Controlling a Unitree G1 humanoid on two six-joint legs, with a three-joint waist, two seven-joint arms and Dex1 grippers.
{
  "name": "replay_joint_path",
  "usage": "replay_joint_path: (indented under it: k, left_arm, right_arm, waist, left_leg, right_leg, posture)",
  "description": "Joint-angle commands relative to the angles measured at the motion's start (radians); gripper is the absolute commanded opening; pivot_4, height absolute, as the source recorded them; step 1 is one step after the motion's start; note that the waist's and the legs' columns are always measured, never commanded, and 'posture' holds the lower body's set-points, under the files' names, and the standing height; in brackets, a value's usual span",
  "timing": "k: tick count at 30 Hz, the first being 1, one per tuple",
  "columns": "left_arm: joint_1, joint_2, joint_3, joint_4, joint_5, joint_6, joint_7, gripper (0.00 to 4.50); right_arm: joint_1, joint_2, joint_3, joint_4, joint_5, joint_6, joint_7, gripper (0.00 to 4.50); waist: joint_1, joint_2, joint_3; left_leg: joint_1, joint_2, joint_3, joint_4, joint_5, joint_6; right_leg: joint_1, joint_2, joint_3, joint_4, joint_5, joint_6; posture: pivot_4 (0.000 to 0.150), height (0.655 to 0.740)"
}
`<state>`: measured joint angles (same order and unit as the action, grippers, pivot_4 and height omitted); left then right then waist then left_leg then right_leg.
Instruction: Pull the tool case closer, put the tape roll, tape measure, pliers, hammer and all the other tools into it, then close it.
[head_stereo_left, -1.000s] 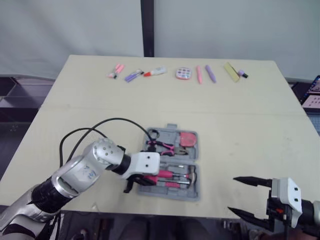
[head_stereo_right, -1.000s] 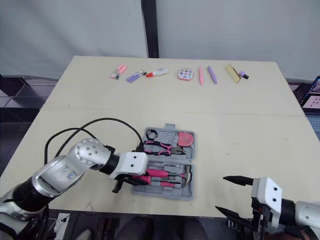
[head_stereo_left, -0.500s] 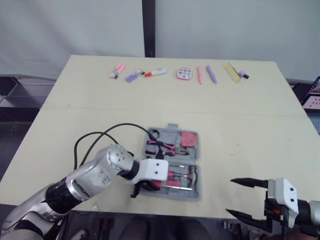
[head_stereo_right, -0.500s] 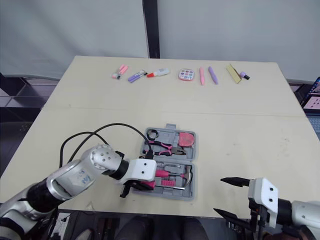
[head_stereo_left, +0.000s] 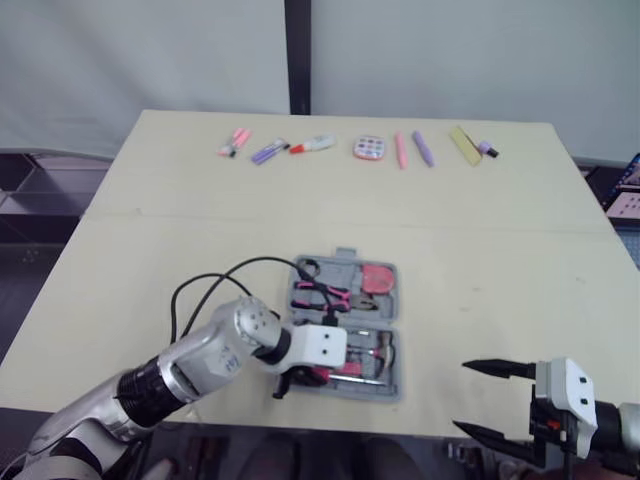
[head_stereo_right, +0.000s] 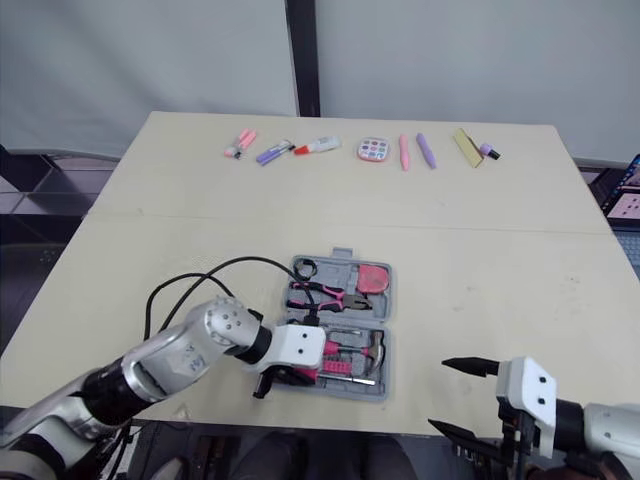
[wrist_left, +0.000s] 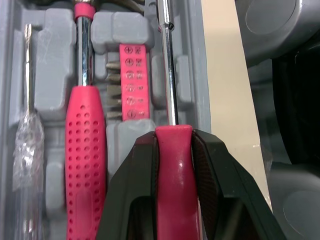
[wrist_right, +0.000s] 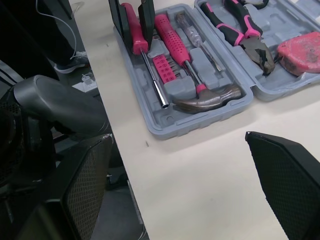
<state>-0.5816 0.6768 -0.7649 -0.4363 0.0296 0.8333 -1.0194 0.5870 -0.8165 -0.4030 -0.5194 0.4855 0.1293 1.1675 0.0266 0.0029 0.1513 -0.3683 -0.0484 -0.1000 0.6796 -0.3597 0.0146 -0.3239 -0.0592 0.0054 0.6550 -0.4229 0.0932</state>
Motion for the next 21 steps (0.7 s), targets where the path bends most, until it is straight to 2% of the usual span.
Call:
replay_joint_path:
  k: [1, 21]
  left_arm:
    - [-0.016, -0.006, -0.003, 0.006, 0.019, -0.026, -0.008, 0.55]
    - [-0.022, -0.070, -0.052, 0.067, 0.086, -0.065, -0.040, 0.55]
  right_arm:
    - [0.009, -0.002, -0.030, -0.034, 0.009, -0.003, 0.000, 4.50]
    - [0.051, 0.019, -0.038, -0.059, 0.006, -0.005, -0.029, 4.50]
  waist:
    - [-0.001, 0.000, 0.000]
    - [0.002, 0.001, -0.001]
  left_leg:
    - [0.000, 0.000, 0.000, 0.000, 0.000, 0.000]
    - [0.000, -0.002, 0.000, 0.001, -0.001, 0.001]
  right_leg:
    - [0.000, 0.000, 0.000, 0.000, 0.000, 0.000]
    - [0.000, -0.001, 0.000, 0.001, 0.000, 0.000]
  posture:
    - [0.150, 0.7336]
    - [0.150, 0.7336]
